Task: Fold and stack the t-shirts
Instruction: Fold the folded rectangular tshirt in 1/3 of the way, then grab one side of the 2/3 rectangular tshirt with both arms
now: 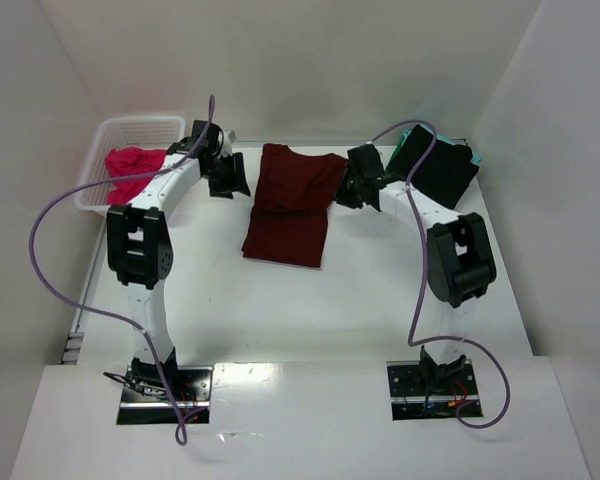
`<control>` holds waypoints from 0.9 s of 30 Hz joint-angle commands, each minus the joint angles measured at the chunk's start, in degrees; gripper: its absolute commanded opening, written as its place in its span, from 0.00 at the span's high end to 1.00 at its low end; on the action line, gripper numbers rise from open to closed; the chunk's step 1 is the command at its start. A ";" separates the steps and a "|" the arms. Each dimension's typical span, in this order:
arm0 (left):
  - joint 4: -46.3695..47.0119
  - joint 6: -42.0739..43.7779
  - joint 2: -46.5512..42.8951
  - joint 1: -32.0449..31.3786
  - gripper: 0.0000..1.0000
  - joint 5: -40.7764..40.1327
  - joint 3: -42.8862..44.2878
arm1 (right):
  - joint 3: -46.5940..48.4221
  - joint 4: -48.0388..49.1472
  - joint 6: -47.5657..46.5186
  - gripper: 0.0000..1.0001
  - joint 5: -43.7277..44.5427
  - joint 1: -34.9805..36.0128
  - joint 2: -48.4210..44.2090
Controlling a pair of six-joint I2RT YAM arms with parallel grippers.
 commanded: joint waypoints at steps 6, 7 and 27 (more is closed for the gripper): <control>3.44 0.78 -10.21 -0.66 0.48 5.54 -20.61 | -9.56 3.89 3.87 0.58 -4.03 5.77 -5.93; 3.73 1.11 -11.24 -0.90 0.41 5.54 -22.06 | -10.64 3.89 4.15 0.54 -4.03 6.79 -6.22; 5.46 0.16 -14.23 -3.43 0.29 3.87 -32.83 | -23.16 0.52 9.08 0.42 -1.13 14.21 -13.16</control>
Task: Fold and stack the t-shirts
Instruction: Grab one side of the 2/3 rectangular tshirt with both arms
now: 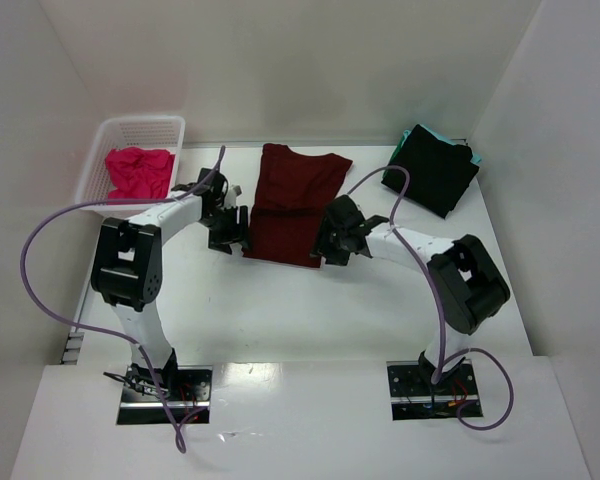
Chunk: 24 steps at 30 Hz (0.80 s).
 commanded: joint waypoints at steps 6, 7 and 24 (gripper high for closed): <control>3.01 0.40 1.49 -1.10 0.33 -0.04 -0.74 | -0.15 2.79 0.85 0.42 1.89 1.96 2.32; 3.01 0.40 1.87 -1.10 0.37 -0.04 -0.17 | -0.15 2.79 0.85 0.42 1.89 1.96 3.01; 4.07 0.93 5.74 -1.10 0.62 0.13 1.18 | 0.59 5.99 -0.20 0.72 1.89 1.96 6.96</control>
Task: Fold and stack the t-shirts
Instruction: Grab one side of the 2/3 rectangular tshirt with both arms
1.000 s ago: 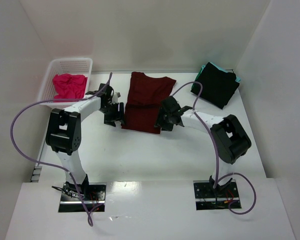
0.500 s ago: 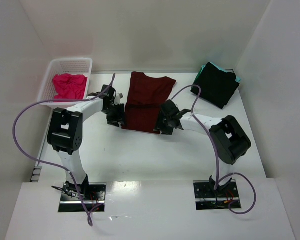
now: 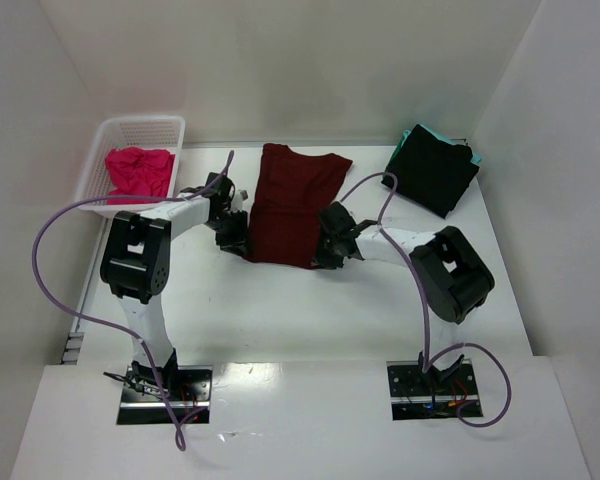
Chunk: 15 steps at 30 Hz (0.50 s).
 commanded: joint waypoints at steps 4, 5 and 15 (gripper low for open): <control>0.75 0.86 1.34 -0.03 0.75 0.41 1.13 | 1.07 3.02 0.87 0.89 2.52 0.59 1.78; 0.75 0.86 1.34 -0.03 0.81 0.41 0.90 | 0.75 3.02 0.87 0.92 2.85 0.59 1.58; -0.76 -0.38 -5.43 -0.03 1.00 0.94 -3.45 | -2.67 -0.64 1.40 1.00 5.93 0.59 -6.58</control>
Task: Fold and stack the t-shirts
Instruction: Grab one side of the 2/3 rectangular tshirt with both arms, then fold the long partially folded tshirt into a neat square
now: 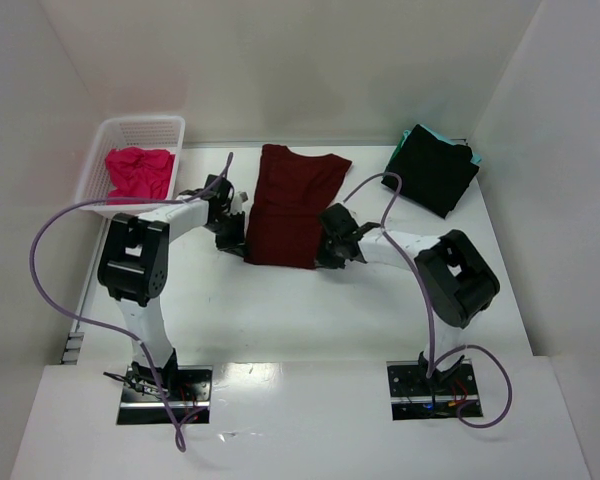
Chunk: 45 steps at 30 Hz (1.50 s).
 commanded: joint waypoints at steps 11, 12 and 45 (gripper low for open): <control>-9.54 -2.50 -17.01 -5.09 1.00 0.43 -7.92 | -8.14 -9.58 0.33 1.00 4.28 0.37 -21.11; -10.89 -2.92 -18.51 -5.70 1.00 0.26 -8.63 | -8.14 -11.04 0.33 1.00 4.28 0.37 -22.18; -18.53 -9.25 -8.03 -7.56 1.00 -17.13 27.08 | 20.48 -9.18 -13.29 1.00 4.67 -9.33 -10.45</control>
